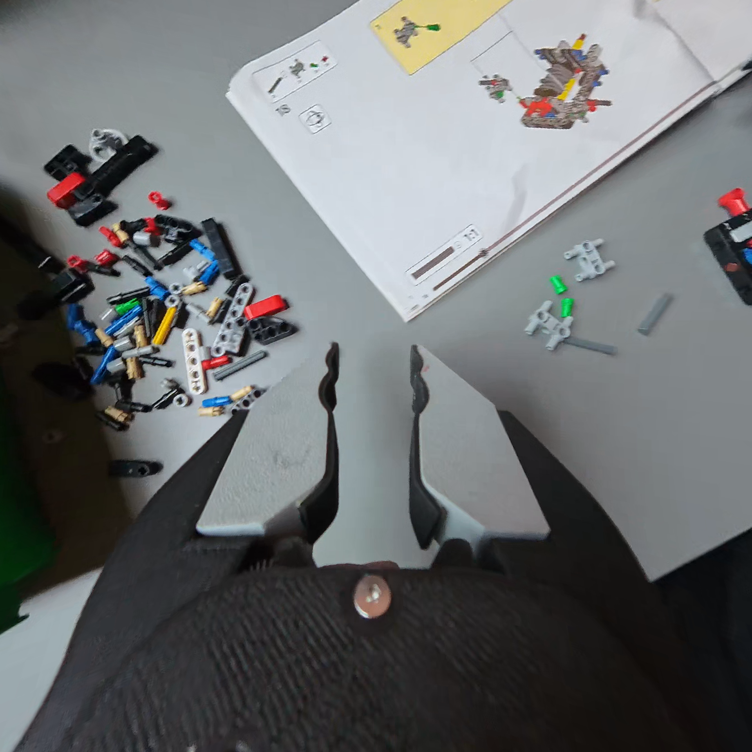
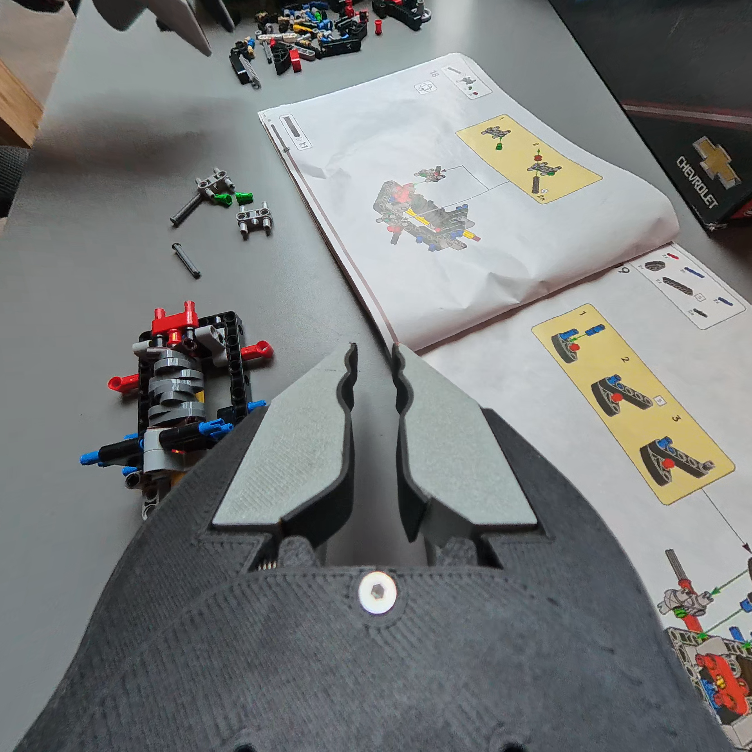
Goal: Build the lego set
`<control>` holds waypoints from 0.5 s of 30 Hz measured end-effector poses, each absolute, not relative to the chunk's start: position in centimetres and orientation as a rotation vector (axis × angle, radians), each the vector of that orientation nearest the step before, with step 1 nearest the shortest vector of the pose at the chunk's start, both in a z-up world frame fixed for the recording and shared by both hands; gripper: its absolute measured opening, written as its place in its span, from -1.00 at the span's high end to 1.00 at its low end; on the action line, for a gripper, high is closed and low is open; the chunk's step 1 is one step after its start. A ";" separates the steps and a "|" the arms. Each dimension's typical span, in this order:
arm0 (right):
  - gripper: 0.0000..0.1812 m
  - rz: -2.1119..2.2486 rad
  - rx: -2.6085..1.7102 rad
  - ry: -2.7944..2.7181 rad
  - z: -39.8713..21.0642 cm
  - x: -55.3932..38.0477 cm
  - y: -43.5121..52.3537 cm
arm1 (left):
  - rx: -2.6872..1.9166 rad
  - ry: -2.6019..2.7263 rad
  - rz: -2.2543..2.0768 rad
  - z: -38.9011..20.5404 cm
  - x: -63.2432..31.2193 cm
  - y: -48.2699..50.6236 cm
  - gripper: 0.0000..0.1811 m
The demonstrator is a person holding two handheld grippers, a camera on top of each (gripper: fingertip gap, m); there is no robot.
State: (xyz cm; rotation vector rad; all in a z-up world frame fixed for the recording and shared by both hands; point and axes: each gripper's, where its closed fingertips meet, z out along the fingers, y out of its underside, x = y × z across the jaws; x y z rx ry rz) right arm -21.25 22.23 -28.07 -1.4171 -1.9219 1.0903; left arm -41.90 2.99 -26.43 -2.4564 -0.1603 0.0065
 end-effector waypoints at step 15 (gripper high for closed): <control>0.85 1.107 -1.459 -1.908 -28.2 -21.3 22.6 | -2.452 -0.369 0.168 -24.4 -52.5 2.3 0.82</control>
